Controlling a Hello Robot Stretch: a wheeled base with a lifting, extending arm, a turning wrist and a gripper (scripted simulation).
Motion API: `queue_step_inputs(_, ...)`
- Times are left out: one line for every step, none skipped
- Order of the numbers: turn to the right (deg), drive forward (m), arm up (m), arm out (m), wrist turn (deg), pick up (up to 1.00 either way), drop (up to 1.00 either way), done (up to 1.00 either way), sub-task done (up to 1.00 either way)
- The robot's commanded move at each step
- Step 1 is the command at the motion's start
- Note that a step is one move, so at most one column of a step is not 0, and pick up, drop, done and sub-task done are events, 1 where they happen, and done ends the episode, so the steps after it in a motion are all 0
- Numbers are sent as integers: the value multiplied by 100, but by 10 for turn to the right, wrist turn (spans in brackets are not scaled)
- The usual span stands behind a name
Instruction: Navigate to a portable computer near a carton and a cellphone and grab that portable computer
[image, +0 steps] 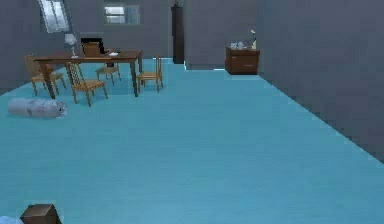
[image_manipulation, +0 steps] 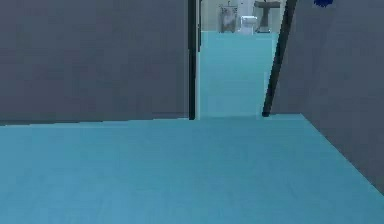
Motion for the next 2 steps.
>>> queue_step_inputs(0,100,0,0,0,0,0,0,0)
queue_step_inputs(-270,0,0,0,0,0,0,0,0)
